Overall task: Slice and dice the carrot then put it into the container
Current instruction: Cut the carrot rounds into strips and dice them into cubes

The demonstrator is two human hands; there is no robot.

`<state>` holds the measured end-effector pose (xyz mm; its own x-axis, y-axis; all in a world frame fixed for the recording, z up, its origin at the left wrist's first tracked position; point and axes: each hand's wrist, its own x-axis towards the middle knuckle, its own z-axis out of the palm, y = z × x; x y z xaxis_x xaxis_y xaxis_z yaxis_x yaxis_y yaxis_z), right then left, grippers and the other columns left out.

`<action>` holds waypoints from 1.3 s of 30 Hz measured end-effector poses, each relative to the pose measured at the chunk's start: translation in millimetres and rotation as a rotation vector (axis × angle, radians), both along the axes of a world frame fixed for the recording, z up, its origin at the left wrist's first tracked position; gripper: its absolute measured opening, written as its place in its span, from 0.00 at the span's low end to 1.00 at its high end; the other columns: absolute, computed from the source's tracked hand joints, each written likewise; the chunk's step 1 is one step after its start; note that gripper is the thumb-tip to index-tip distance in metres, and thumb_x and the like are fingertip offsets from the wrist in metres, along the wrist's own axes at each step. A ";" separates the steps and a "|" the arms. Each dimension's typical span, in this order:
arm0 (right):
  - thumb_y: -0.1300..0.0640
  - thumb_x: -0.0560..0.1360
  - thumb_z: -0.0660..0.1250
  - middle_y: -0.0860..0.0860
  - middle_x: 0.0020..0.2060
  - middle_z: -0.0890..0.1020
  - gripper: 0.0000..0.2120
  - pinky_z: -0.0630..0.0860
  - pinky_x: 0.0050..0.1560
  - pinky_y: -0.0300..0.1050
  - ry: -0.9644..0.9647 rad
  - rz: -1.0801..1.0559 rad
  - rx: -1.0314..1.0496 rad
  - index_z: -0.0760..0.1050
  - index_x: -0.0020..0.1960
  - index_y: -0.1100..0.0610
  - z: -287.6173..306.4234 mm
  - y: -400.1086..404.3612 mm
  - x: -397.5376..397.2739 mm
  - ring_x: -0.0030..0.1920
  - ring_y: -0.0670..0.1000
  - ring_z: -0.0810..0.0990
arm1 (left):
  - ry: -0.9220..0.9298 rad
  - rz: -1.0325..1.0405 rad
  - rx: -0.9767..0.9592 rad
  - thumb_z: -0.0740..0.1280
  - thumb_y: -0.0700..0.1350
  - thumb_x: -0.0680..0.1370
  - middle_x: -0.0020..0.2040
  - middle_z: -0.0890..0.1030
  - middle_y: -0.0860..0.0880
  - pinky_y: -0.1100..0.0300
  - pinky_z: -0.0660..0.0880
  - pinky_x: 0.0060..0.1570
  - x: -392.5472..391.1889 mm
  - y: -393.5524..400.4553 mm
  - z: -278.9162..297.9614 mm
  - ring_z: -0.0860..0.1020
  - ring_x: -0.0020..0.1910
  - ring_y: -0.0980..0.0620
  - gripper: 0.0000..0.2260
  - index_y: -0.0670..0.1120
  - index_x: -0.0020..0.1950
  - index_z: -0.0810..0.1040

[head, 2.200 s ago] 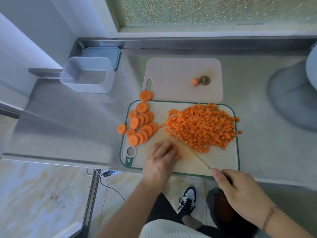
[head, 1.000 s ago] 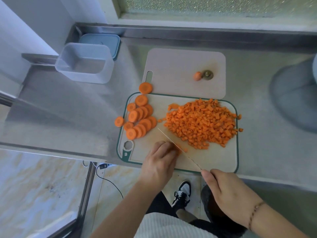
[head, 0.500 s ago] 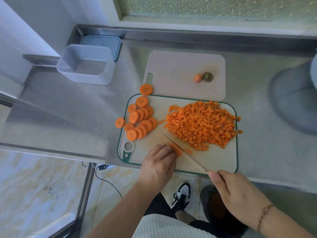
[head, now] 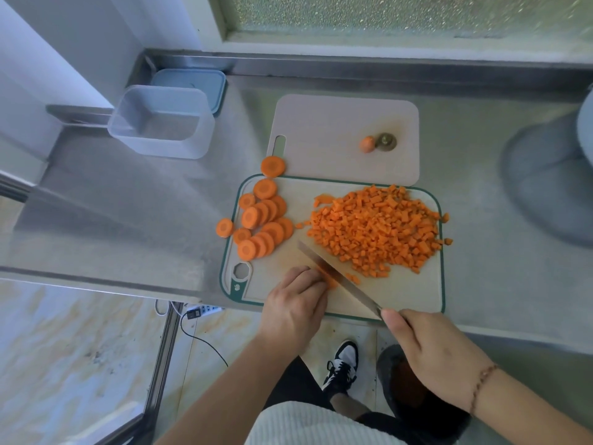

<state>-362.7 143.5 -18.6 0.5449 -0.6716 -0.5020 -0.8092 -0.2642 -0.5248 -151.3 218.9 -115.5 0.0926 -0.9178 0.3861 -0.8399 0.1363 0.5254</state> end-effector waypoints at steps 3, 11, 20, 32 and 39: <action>0.33 0.74 0.42 0.50 0.24 0.72 0.27 0.70 0.35 0.43 -0.014 -0.004 0.035 0.67 0.31 0.50 5.7 5.4 -7.3 0.29 0.48 0.74 | 0.006 0.033 -0.022 0.71 0.38 0.78 0.48 0.84 0.46 0.51 0.80 0.52 2.7 3.7 -2.7 0.81 0.50 0.45 0.04 0.39 0.45 0.85; 0.33 0.75 0.37 0.49 0.29 0.75 0.30 0.76 0.40 0.48 0.124 0.086 -0.006 0.69 0.36 0.51 1.1 2.0 14.2 0.31 0.49 0.76 | 0.021 0.040 -0.036 0.70 0.37 0.78 0.49 0.84 0.47 0.54 0.79 0.53 1.6 2.4 -5.2 0.81 0.50 0.46 0.05 0.40 0.47 0.86; 0.27 0.71 0.37 0.48 0.23 0.72 0.32 0.69 0.32 0.42 -0.032 0.020 0.030 0.64 0.29 0.49 -4.8 4.3 -8.6 0.27 0.48 0.72 | 0.017 0.050 -0.072 0.72 0.38 0.78 0.48 0.84 0.47 0.49 0.79 0.53 8.1 13.5 -8.7 0.81 0.51 0.45 0.03 0.40 0.45 0.85; 0.33 0.76 0.39 0.50 0.27 0.73 0.31 0.74 0.36 0.48 0.024 0.108 -0.025 0.69 0.36 0.54 -7.6 6.3 16.6 0.28 0.48 0.72 | 0.016 0.087 -0.052 0.70 0.41 0.77 0.49 0.86 0.51 0.52 0.79 0.53 1.2 14.0 -1.3 0.82 0.52 0.49 0.06 0.44 0.44 0.87; 0.32 0.74 0.43 0.46 0.25 0.73 0.28 0.66 0.33 0.39 -0.091 0.042 0.067 0.66 0.31 0.51 -3.1 12.7 -18.6 0.30 0.46 0.73 | 0.305 0.266 0.067 0.72 0.38 0.74 0.50 0.83 0.53 0.61 0.82 0.41 22.0 36.4 10.6 0.82 0.44 0.58 0.05 0.41 0.46 0.88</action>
<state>-381.3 156.2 -21.7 0.6172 -0.6139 -0.4921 -0.7464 -0.2592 -0.6129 -129.3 255.3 -104.9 0.4314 -0.8683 0.2447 -0.6457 -0.1078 0.7559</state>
